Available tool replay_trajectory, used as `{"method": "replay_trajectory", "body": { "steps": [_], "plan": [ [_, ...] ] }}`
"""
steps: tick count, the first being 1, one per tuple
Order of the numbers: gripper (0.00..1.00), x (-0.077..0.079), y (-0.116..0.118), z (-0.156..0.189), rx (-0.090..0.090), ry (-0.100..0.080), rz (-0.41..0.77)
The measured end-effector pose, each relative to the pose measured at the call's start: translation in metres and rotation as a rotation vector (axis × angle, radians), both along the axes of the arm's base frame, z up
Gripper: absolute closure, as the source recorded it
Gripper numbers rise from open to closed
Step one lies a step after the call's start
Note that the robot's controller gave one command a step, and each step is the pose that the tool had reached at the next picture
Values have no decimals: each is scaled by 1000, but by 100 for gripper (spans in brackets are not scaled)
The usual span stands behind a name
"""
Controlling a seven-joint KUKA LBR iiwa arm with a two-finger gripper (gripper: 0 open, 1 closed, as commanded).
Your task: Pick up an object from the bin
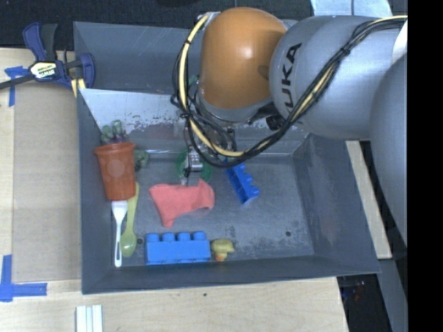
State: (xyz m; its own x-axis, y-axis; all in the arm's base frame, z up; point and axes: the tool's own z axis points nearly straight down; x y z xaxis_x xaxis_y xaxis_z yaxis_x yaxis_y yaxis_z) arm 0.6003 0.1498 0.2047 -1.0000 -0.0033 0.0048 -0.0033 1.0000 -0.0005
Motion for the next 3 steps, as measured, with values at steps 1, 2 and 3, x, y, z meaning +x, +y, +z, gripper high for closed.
{"method": "replay_trajectory", "body": {
  "steps": [1, 2, 3],
  "plan": [
    [0, 2, -1, 5, 2, -8, -3],
    [0, -13, -12, -62, 3, -12, 6],
    [0, -23, -72, -125, 5, -22, 65]
  ]
}}
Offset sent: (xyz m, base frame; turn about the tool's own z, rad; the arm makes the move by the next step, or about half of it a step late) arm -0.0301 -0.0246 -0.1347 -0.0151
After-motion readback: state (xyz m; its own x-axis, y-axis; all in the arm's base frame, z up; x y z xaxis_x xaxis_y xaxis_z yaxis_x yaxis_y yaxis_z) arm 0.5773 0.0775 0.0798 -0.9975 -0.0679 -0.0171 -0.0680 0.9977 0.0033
